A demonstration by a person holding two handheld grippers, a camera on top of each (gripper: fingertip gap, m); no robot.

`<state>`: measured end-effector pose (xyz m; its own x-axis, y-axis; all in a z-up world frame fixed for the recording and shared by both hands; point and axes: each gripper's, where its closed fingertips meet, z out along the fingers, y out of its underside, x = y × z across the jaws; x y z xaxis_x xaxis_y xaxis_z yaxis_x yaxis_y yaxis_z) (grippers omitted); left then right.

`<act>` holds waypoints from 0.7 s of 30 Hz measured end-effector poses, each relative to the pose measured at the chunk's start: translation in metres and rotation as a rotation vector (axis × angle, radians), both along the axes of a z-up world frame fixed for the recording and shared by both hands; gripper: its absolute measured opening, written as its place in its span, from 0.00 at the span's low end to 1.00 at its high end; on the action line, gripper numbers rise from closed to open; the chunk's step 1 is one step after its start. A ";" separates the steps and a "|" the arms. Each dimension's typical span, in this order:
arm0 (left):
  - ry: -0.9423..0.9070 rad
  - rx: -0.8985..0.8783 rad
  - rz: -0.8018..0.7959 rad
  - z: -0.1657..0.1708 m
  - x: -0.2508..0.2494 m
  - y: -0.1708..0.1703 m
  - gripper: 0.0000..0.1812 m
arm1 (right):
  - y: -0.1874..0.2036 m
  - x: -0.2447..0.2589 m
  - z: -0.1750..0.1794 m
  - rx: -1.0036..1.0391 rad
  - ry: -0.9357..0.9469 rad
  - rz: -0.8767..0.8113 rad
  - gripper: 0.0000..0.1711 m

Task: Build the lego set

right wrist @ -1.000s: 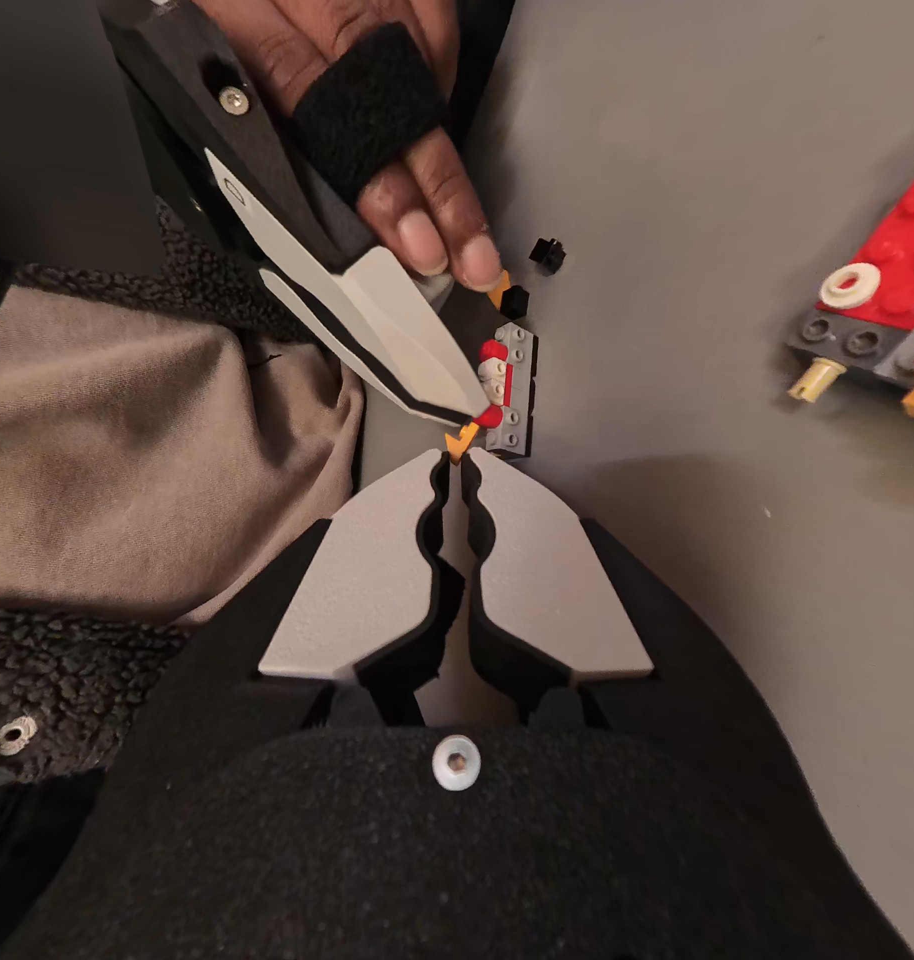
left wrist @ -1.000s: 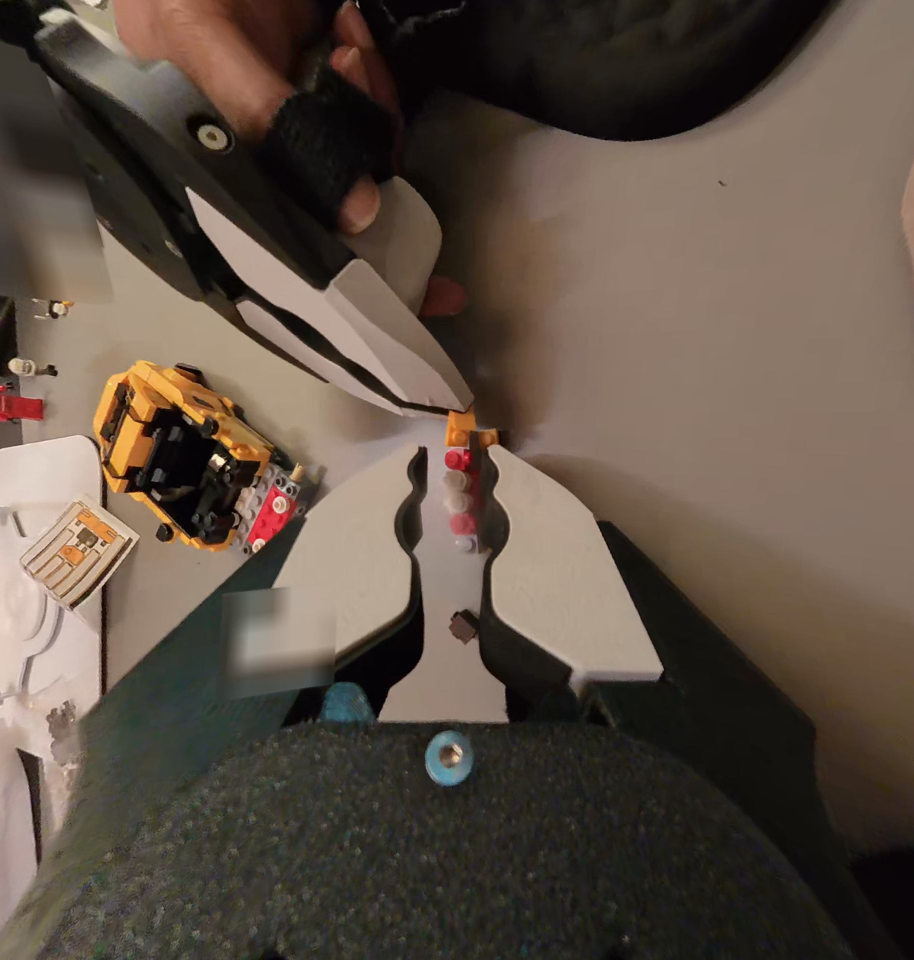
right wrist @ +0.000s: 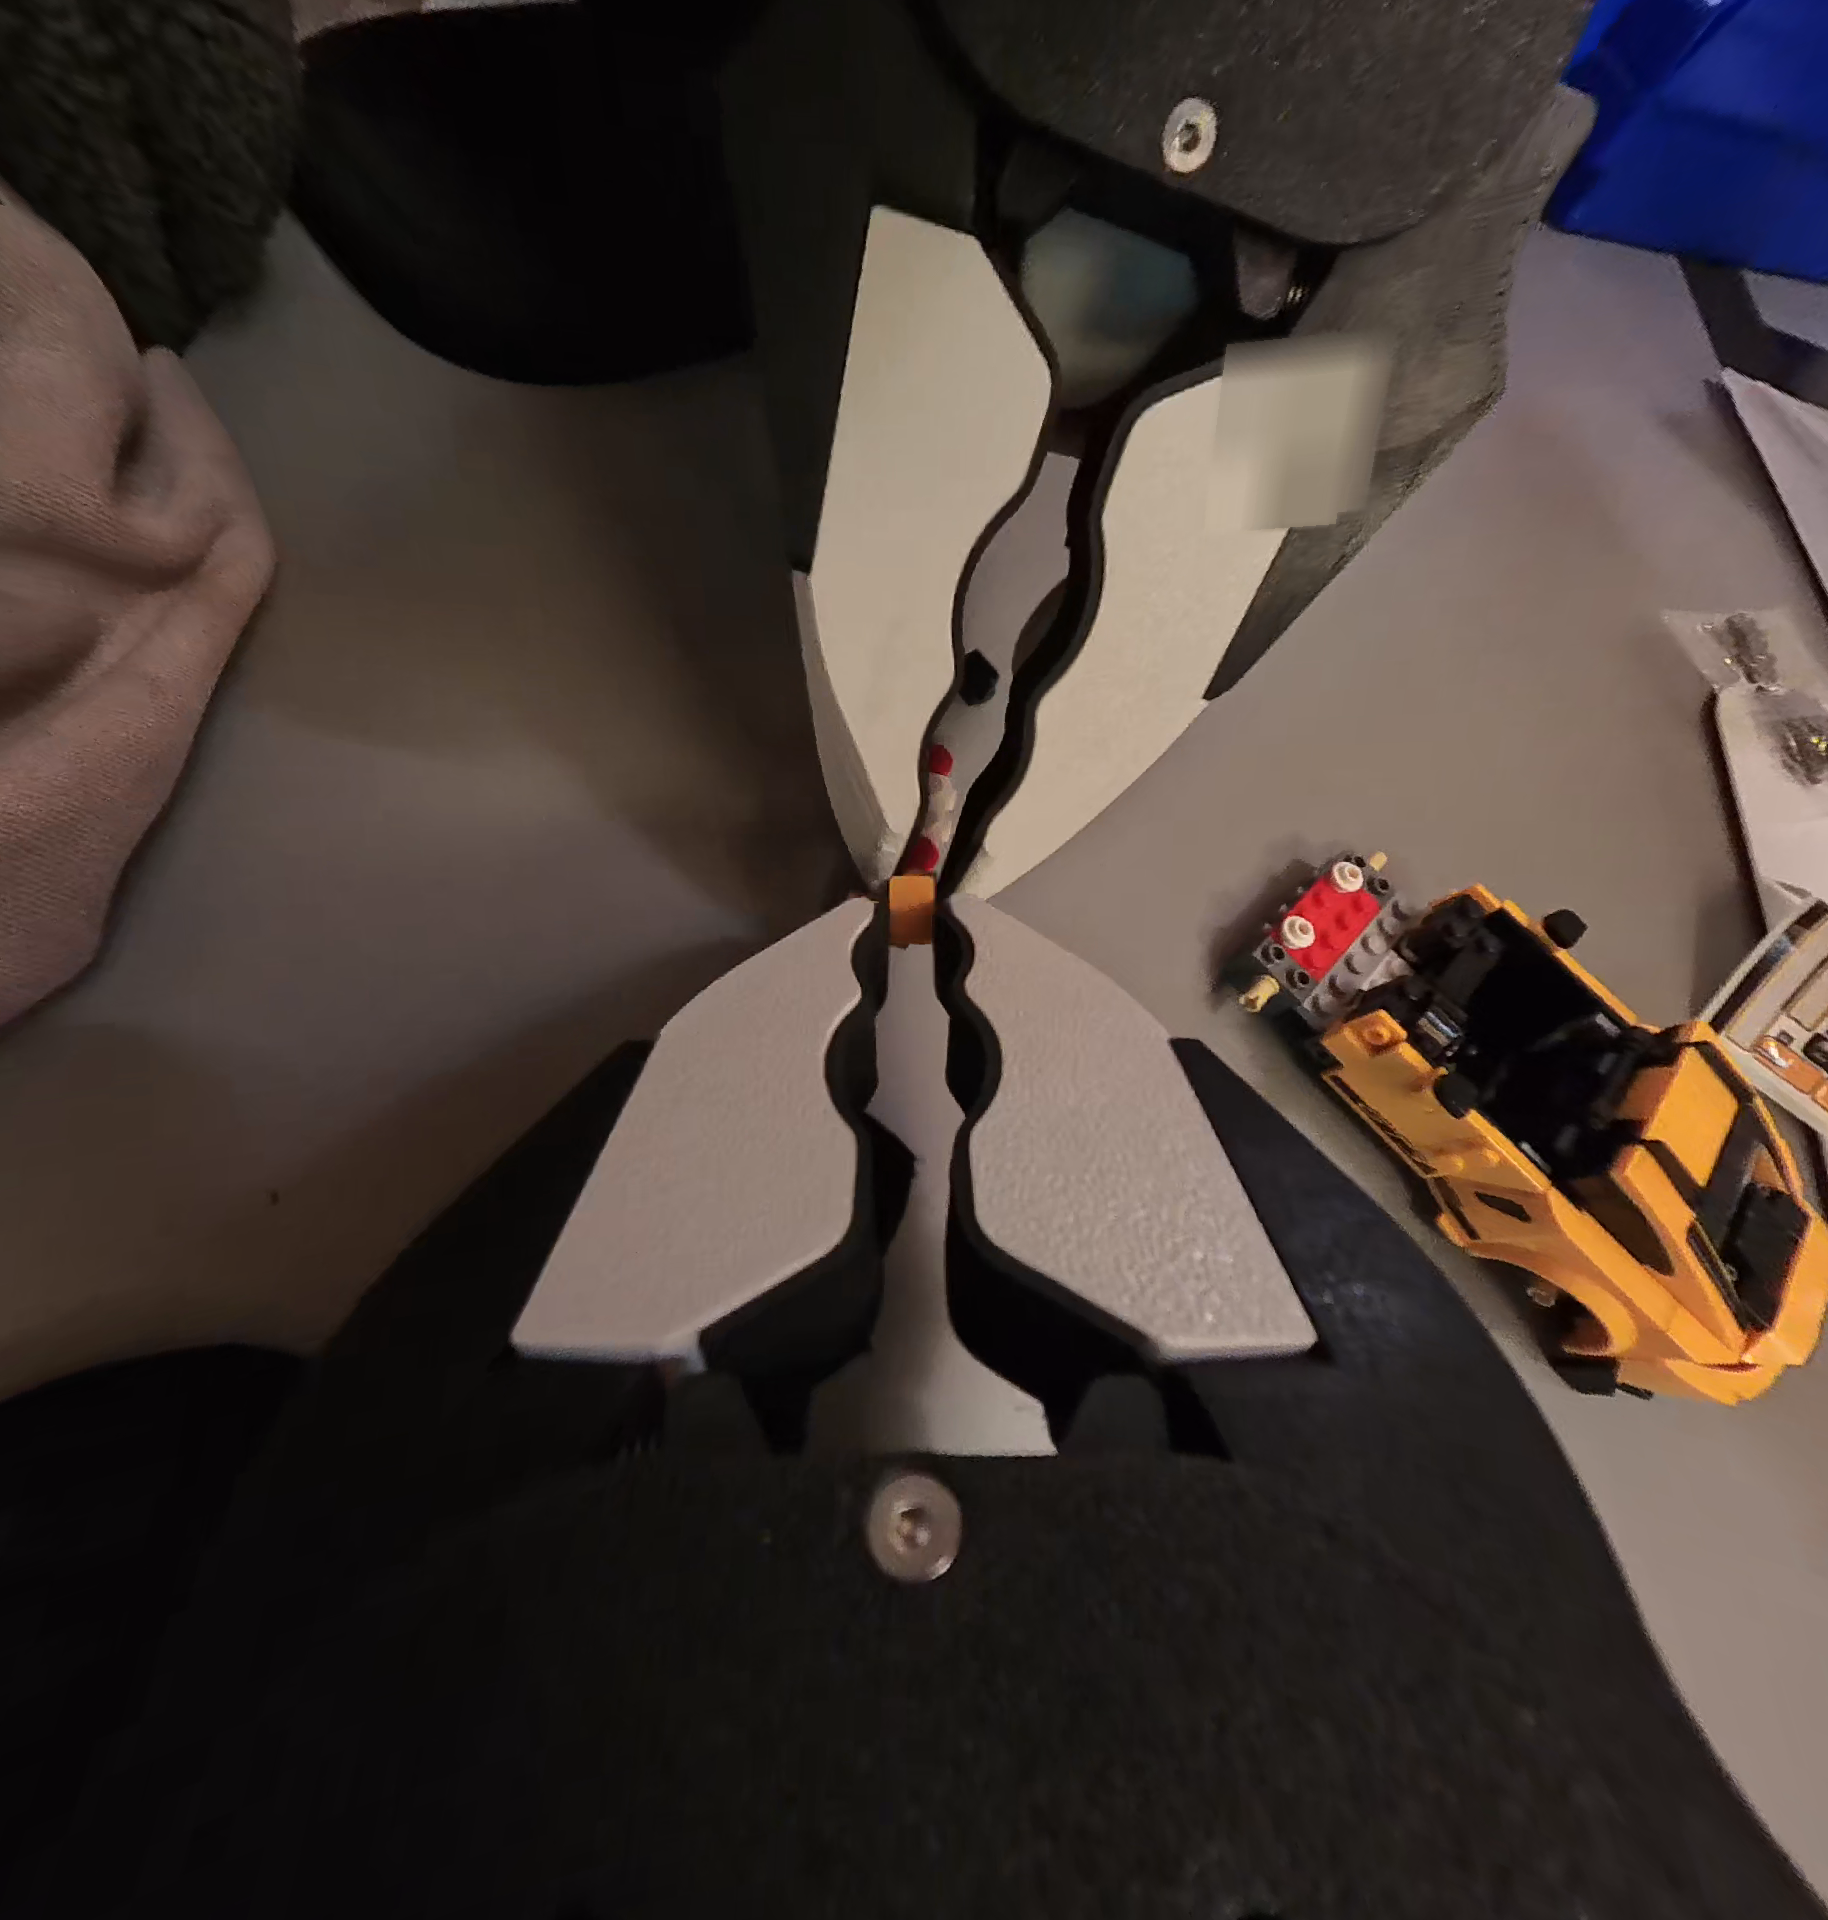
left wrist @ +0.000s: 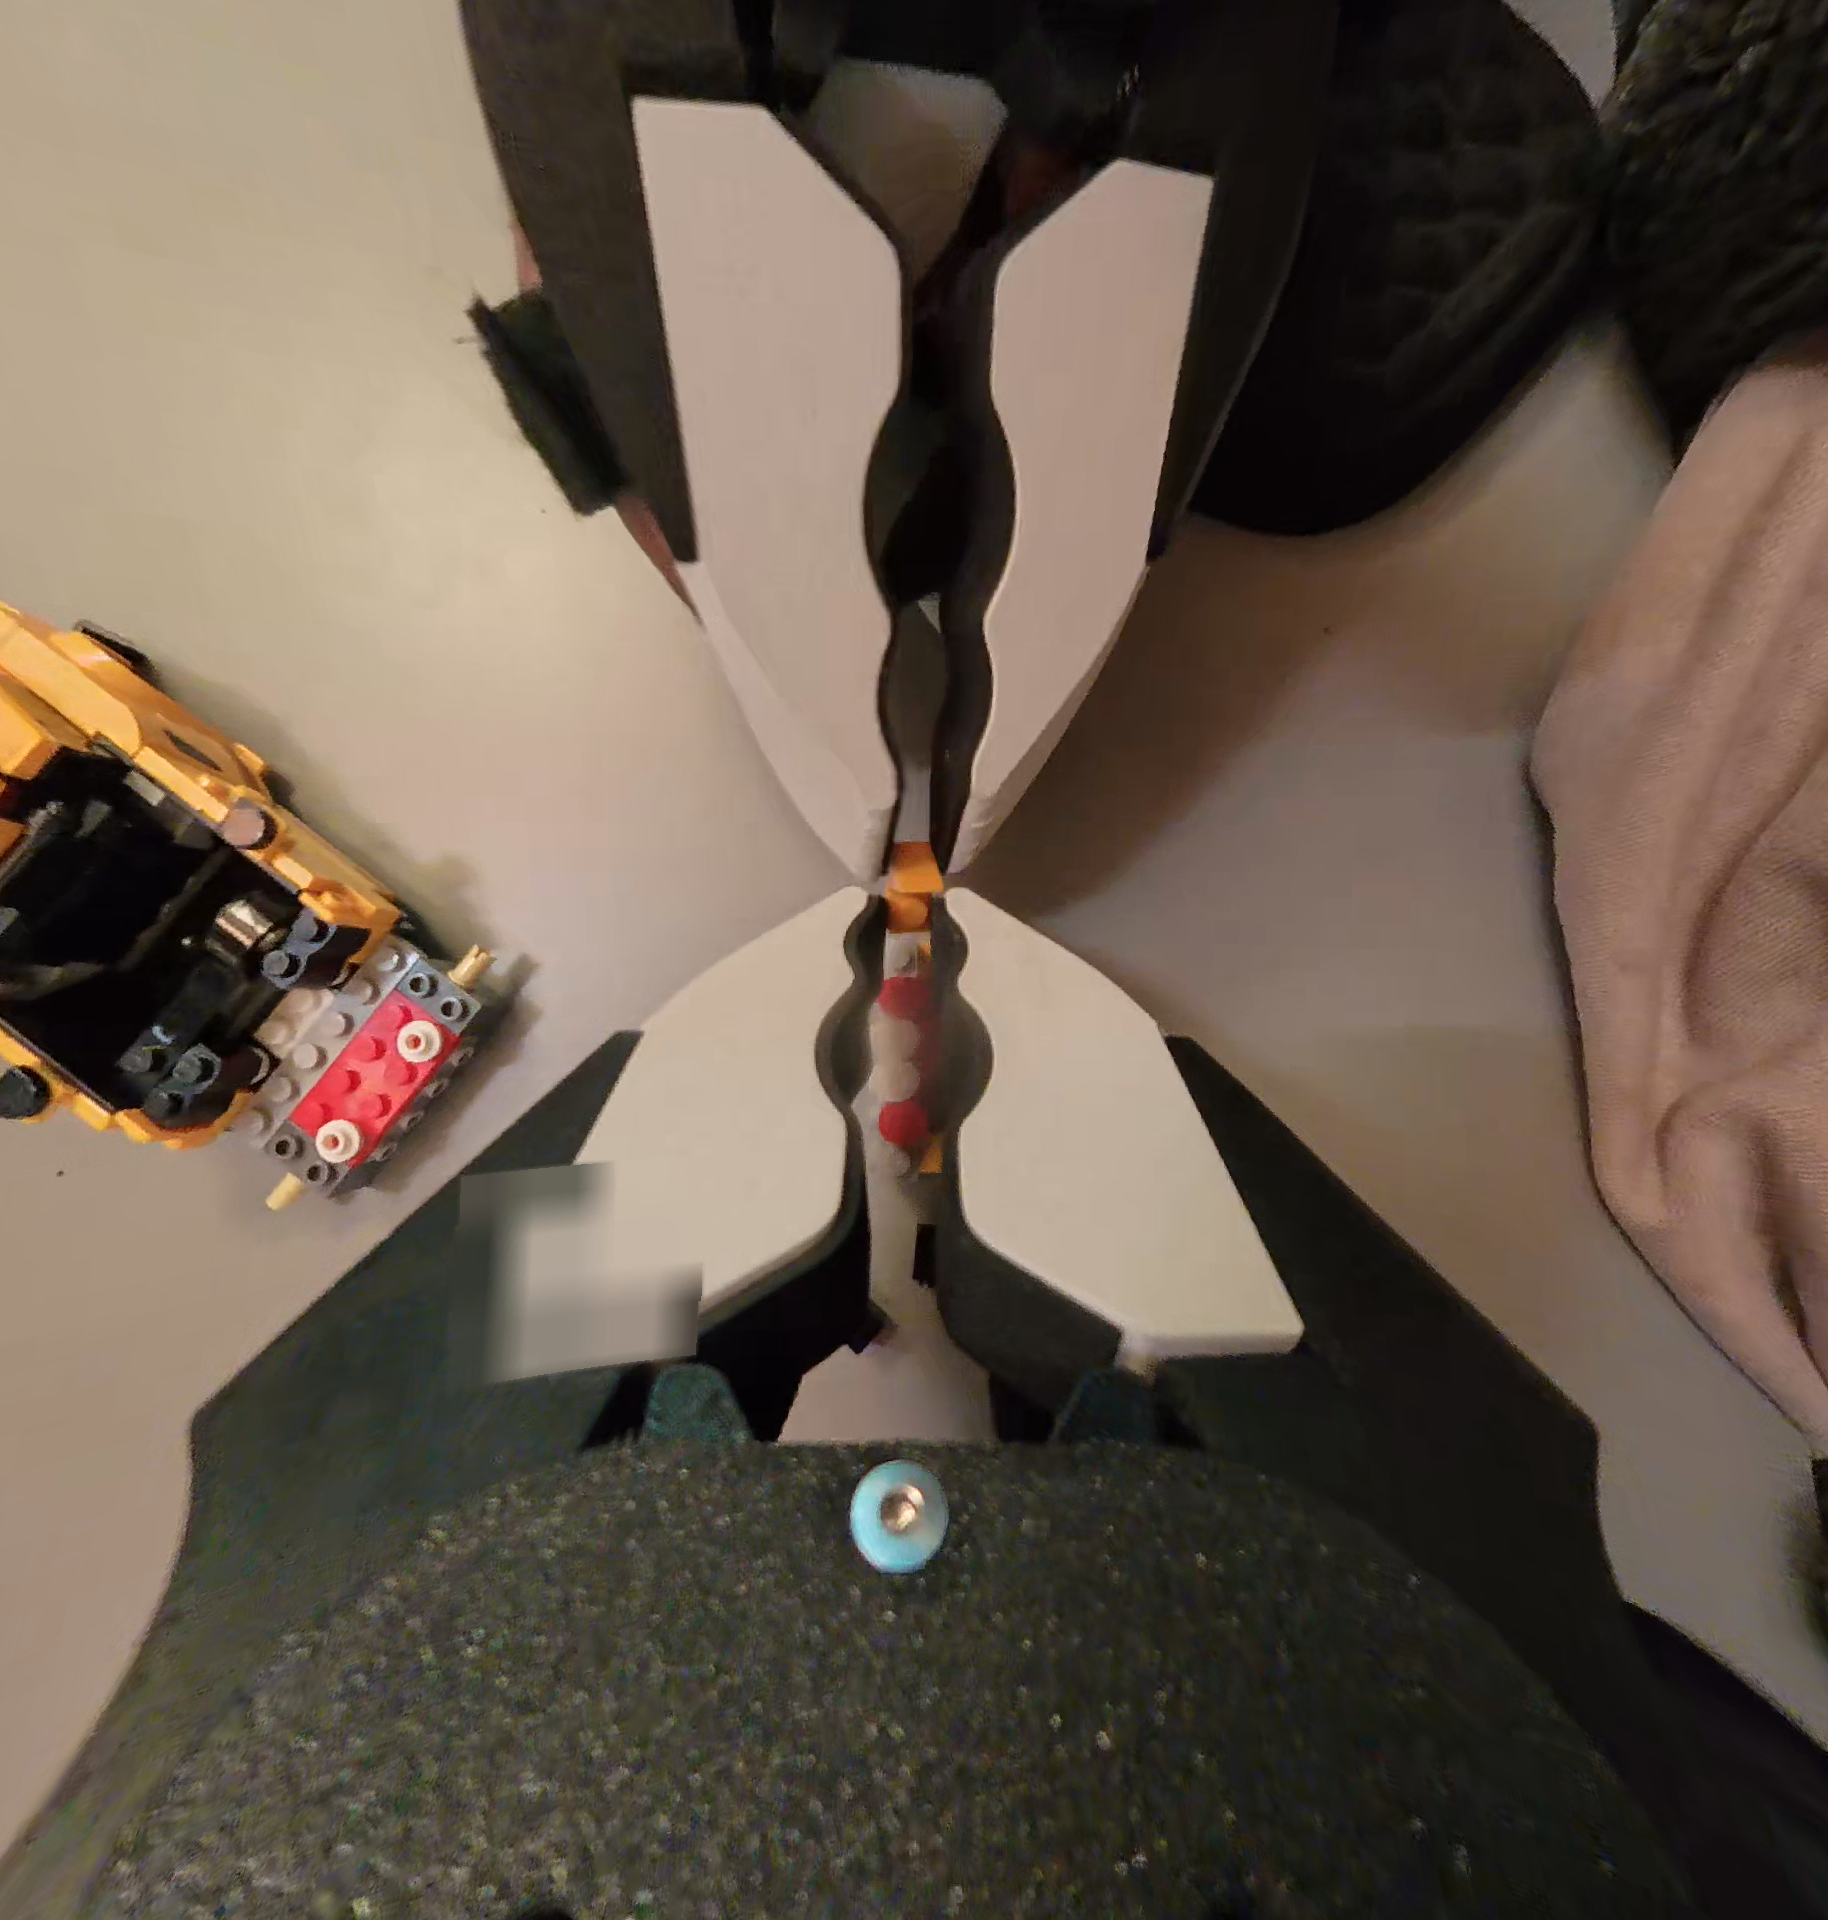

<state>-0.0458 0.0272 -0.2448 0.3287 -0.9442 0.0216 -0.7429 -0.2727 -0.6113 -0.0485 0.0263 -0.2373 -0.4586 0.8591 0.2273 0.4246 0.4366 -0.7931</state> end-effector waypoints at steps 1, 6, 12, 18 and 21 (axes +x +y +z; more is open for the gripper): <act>0.005 -0.004 0.000 -0.001 0.000 0.000 0.04 | 0.000 0.000 -0.001 -0.007 -0.004 -0.003 0.04; 0.042 0.011 0.013 -0.003 -0.005 -0.001 0.06 | -0.001 -0.003 -0.005 -0.082 -0.045 -0.047 0.04; 0.117 0.135 0.038 0.005 -0.014 -0.005 0.07 | 0.001 -0.003 -0.013 -0.171 -0.143 -0.102 0.04; 0.253 0.234 0.010 0.000 -0.013 -0.011 0.07 | -0.001 -0.005 -0.014 -0.178 -0.159 -0.102 0.04; 0.315 0.272 -0.018 -0.005 -0.012 -0.010 0.08 | -0.001 -0.006 -0.016 -0.174 -0.173 -0.109 0.04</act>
